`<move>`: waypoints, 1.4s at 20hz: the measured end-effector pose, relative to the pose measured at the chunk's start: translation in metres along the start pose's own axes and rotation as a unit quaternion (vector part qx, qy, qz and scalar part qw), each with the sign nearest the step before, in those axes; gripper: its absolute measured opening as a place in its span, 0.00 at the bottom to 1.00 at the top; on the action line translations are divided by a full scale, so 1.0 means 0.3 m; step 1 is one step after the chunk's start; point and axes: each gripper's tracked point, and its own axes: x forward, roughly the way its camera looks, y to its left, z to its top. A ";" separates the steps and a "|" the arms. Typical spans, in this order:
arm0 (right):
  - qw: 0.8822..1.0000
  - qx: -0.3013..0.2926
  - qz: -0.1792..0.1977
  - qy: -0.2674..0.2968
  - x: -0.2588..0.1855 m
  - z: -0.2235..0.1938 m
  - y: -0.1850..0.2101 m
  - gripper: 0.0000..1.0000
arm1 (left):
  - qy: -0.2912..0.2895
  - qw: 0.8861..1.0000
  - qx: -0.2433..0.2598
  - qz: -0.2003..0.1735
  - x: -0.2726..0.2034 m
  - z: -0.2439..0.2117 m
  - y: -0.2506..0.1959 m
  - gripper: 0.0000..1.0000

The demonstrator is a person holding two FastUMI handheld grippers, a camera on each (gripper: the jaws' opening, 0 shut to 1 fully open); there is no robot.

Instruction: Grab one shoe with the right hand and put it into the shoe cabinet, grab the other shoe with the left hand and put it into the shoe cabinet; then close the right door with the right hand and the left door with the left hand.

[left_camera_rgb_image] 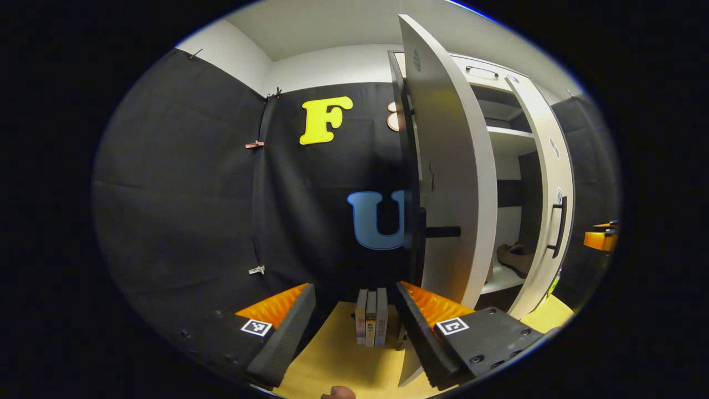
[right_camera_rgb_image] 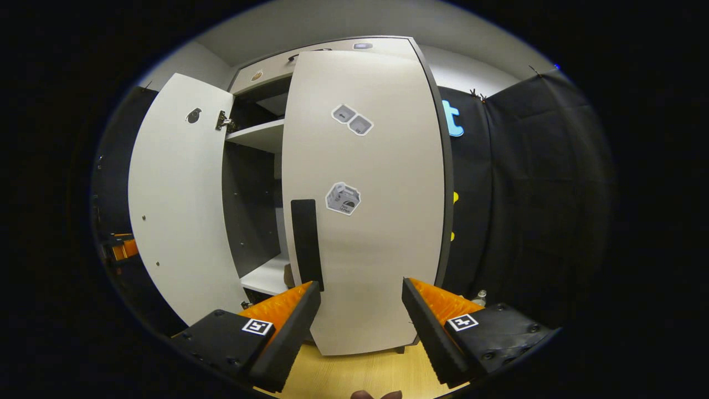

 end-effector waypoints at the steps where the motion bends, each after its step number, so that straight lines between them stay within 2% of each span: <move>1: 1.000 0.002 0.001 -0.002 -0.005 0.006 -0.003 0.98 | 0.004 1.000 -0.018 -0.001 -0.006 -0.007 -0.012 0.92; 2: 1.000 0.003 0.001 -0.003 -0.012 0.011 -0.005 0.98 | 0.005 1.000 -0.027 -0.002 -0.016 -0.011 -0.027 0.91; 5: 1.000 0.005 0.001 -0.005 -0.022 0.014 -0.019 0.98 | 0.004 1.000 -0.010 -0.008 -0.058 -0.014 -0.094 0.93; 8: 1.000 0.012 0.000 -0.005 -0.036 0.022 -0.036 0.98 | 0.008 0.999 -0.016 -0.040 -0.083 -0.011 -0.208 0.93; 9: 1.000 0.014 0.001 -0.004 -0.040 0.021 -0.039 0.98 | 0.008 0.999 -0.015 -0.050 -0.087 -0.013 -0.244 0.89; 10: 1.000 0.014 0.001 -0.004 -0.047 0.021 -0.042 0.98 | 0.008 0.998 -0.013 -0.055 -0.096 -0.011 -0.276 0.93; 11: 1.000 0.013 0.002 -0.005 -0.051 0.021 -0.044 0.98 | 0.008 0.998 -0.010 -0.059 -0.090 -0.010 -0.306 0.93; 12: 1.000 0.013 0.002 -0.006 -0.056 0.023 -0.050 0.98 | 0.007 0.998 -0.008 -0.063 -0.085 -0.006 -0.333 0.89; 13: 1.000 0.013 0.003 -0.006 -0.060 0.025 -0.053 0.98 | 0.007 0.998 -0.007 -0.068 -0.092 -0.008 -0.356 0.93; 17: 1.000 0.018 0.003 -0.005 -0.078 0.020 -0.067 0.98 | 0.008 0.995 -0.008 -0.096 -0.110 -0.014 -0.490 0.93; 18: 1.000 0.018 0.003 -0.005 -0.083 0.019 -0.069 0.98 | 0.006 0.995 -0.007 -0.101 -0.101 -0.010 -0.515 0.89; 20: 1.000 0.017 0.002 -0.005 -0.092 0.017 -0.080 0.98 | 0.003 0.994 -0.007 -0.112 -0.081 -0.004 -0.580 0.94; 21: 1.000 0.018 0.001 -0.006 -0.093 0.017 -0.087 0.98 | 0.000 0.993 -0.008 -0.119 -0.072 -0.001 -0.613 0.91; 23: 1.000 0.022 -0.003 -0.007 -0.103 0.017 -0.098 0.98 | -0.002 0.991 -0.008 -0.132 -0.055 0.001 -0.681 0.94; 25: 1.000 0.026 -0.007 -0.008 -0.108 0.022 -0.113 0.98 | -0.001 0.990 -0.006 -0.138 -0.036 0.002 -0.728 0.91; 26: 1.000 0.027 -0.007 -0.009 -0.113 0.024 -0.115 0.98 | -0.001 0.990 -0.007 -0.140 -0.027 0.003 -0.744 0.94; 28: 1.000 0.026 -0.009 -0.010 -0.115 0.026 -0.126 0.98 | 0.000 0.989 -0.014 -0.146 -0.019 0.003 -0.767 0.94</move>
